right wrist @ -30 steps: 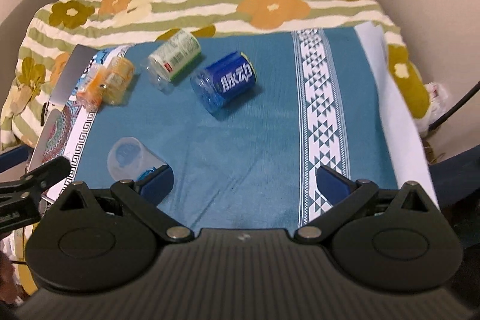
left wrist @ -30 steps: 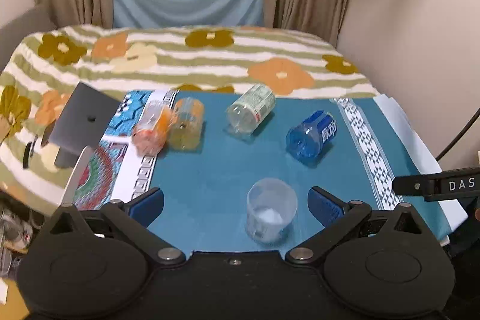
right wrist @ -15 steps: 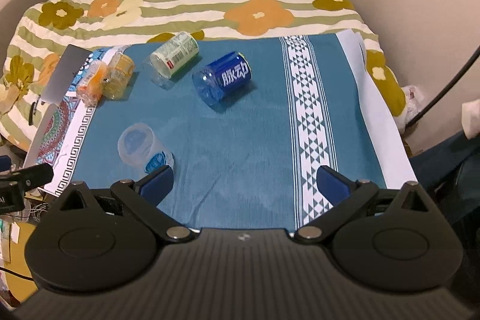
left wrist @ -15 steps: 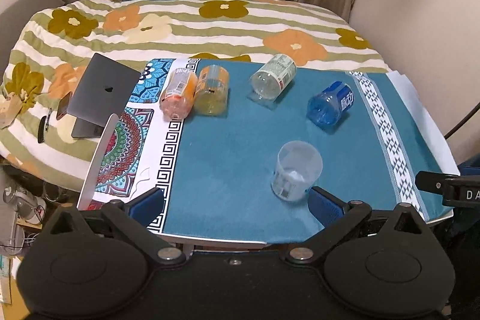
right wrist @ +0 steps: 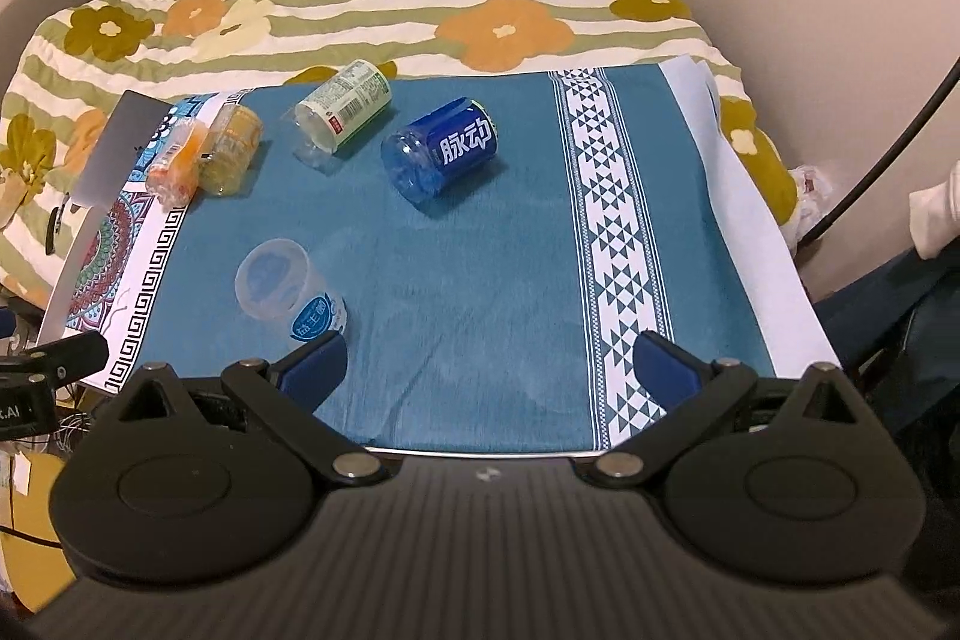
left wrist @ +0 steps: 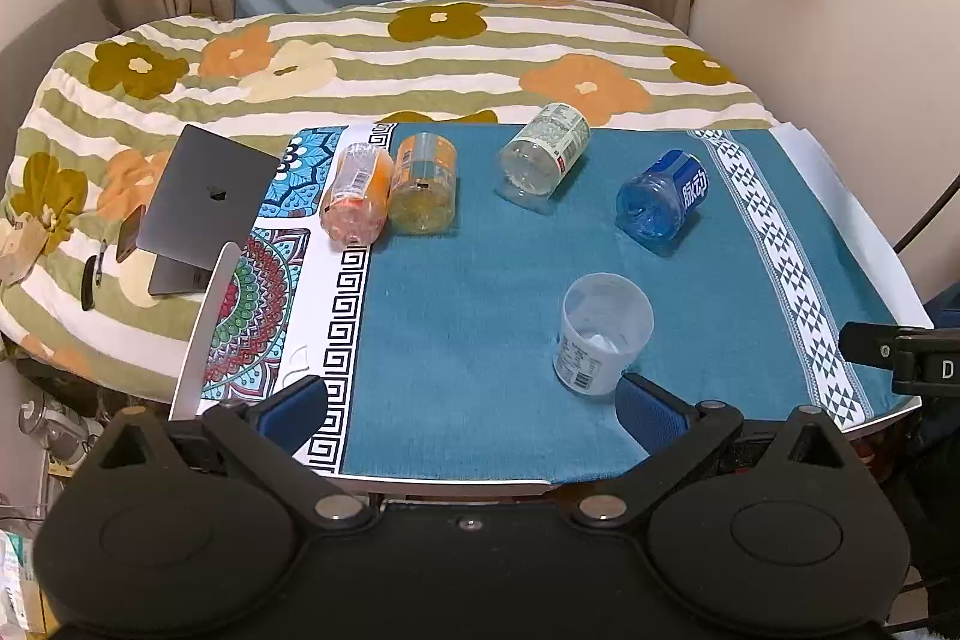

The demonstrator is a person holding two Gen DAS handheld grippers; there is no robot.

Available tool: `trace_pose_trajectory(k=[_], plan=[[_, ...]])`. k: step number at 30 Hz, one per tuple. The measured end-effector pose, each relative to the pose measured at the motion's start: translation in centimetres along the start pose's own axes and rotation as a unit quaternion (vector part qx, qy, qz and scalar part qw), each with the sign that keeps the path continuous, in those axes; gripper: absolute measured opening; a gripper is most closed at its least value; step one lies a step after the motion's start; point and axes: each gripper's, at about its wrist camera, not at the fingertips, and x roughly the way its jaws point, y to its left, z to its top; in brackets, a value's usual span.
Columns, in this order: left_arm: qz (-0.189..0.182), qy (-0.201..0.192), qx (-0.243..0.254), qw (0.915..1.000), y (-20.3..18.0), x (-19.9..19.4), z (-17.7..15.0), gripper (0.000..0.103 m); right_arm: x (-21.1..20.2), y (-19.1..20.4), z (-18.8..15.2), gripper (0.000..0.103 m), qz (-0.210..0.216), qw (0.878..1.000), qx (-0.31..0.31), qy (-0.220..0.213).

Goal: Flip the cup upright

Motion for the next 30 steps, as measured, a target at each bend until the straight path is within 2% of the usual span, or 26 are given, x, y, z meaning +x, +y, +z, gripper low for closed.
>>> trace_pose_trajectory(k=[30], plan=[[0.004,0.003,0.010,0.9999,-0.63,0.79,0.72,0.103,0.49,-0.22,0.76,0.103,-0.006,1.000,0.004,0.000]])
